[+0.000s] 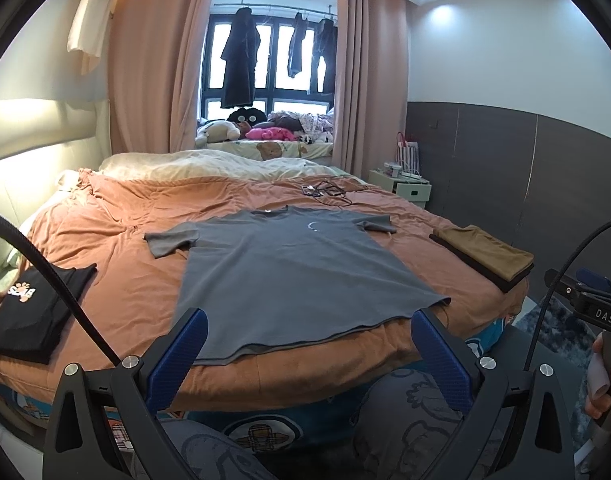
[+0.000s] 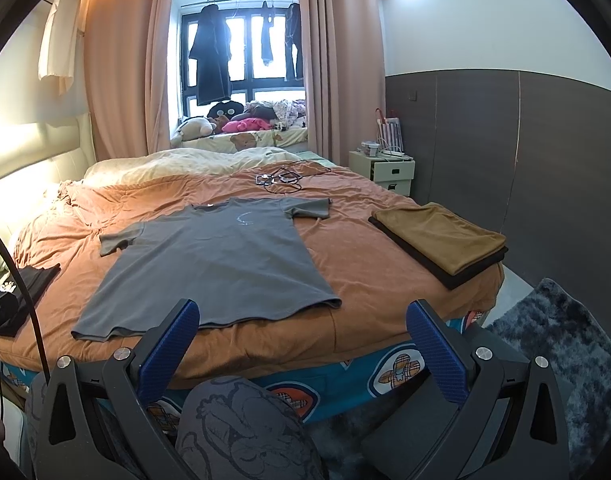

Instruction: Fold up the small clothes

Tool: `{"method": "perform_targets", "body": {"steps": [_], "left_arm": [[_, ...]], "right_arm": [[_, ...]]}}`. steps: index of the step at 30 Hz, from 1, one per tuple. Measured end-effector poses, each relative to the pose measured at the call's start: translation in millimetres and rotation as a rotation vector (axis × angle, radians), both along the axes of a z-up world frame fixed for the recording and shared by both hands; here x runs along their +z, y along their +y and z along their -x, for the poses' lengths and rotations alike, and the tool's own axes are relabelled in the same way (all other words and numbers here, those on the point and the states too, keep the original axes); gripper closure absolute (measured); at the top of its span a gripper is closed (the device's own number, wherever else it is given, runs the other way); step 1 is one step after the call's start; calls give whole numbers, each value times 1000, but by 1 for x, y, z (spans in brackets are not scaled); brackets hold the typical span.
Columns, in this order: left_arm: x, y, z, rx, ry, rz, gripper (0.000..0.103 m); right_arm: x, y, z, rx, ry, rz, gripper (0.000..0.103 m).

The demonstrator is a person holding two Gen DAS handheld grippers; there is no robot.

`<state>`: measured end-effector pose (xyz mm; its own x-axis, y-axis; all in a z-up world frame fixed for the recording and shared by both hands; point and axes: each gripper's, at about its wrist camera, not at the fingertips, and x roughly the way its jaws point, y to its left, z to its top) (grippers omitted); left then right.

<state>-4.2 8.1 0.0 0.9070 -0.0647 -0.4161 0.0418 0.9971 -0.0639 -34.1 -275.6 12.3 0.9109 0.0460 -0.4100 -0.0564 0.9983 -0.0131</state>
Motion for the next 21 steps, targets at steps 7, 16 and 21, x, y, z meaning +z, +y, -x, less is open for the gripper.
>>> {"method": "perform_targets", "body": {"steps": [7, 16, 21], "left_arm": [[-2, 1, 3, -2, 9, 7, 1], [-3, 0, 12, -20, 6, 8, 1], [-2, 1, 15, -23, 5, 15, 1]], "right_arm": [[-3, -1, 1, -1, 7, 0, 0], [-4, -2, 6, -4, 1, 4, 0], [-5, 1, 9, -2, 1, 12, 0]]}}
